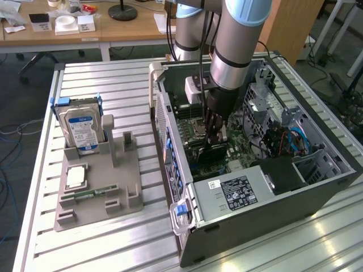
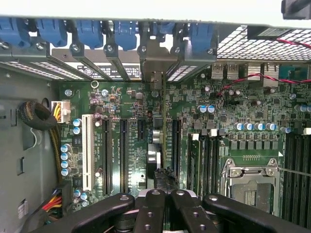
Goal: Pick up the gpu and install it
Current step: 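Press down on the gpu until it lock into place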
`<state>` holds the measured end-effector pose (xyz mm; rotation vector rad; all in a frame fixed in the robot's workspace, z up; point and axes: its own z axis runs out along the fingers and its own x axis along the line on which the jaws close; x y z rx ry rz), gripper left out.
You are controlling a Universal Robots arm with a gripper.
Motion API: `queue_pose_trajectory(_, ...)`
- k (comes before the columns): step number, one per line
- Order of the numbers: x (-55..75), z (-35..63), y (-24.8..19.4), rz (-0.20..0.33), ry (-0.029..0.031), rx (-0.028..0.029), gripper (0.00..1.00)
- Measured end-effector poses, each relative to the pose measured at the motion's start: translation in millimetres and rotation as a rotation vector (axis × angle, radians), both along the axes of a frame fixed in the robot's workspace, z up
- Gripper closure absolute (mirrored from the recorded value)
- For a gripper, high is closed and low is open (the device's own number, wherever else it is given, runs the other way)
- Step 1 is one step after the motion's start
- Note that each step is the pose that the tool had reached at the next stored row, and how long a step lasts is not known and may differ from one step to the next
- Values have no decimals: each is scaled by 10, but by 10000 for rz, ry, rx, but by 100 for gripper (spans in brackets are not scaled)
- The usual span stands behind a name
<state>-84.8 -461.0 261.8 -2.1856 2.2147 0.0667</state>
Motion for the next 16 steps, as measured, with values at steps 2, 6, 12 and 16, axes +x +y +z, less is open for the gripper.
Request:
queue_pose_trajectory(2, -3, -7, 0, 1, -1, 11, 89)
queue_pose_trajectory(6, -5, -7, 0, 0, 1, 13, 89)
queue_pose_trajectory(12, -9, -16, 0, 0, 1, 11, 89)
queue_pose_trajectory(16, -11, -23, 0, 1, 1, 8, 89)
